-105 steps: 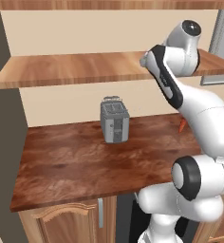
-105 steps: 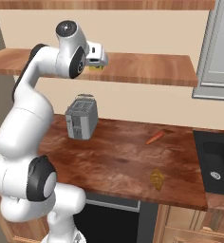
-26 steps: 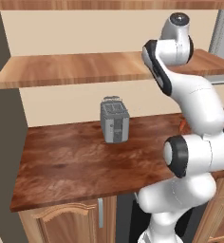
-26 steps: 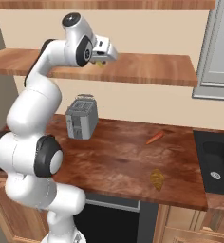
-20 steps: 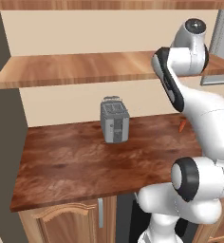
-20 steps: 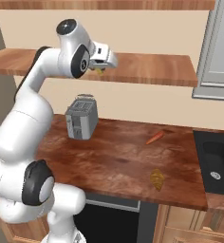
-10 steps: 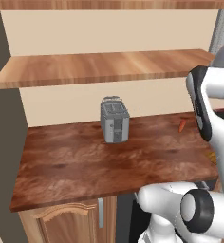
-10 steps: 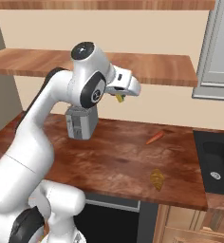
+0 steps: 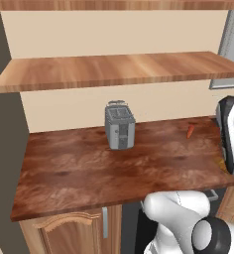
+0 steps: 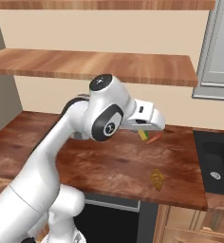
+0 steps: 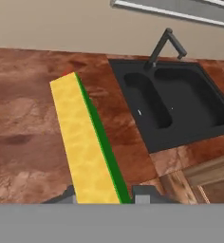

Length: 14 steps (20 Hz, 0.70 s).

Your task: Open the cabinet. Pick the sponge and place it next to the sink. Then close the cabinet.

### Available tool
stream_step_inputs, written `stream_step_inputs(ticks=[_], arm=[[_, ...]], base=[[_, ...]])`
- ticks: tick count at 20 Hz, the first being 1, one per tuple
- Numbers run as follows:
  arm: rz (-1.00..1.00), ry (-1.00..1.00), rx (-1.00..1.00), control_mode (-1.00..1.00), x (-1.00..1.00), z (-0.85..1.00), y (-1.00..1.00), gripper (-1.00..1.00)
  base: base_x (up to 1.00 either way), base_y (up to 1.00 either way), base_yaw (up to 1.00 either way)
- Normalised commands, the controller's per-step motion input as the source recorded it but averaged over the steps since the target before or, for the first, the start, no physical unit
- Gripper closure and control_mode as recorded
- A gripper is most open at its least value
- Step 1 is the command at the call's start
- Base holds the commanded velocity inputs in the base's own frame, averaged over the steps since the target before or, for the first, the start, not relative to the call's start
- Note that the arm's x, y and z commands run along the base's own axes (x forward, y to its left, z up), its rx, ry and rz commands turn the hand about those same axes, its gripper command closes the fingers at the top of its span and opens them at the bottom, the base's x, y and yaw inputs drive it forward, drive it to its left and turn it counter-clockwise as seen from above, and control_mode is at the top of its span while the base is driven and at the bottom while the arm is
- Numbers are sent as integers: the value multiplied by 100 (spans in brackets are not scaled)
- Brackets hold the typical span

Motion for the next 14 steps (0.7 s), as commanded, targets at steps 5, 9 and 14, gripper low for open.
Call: stream_step_inputs(ticks=[5, 9, 14], arm=[[-3, 20, -12, -100, -7, -67, -59, 100], [0, 12, -1, -100, 18, -43, -53, 100], [3, 13, 0, -100, 20, -39, -63, 100]], base=[[0, 0, 0], [0, 0, 0], [0, 0, 0]])
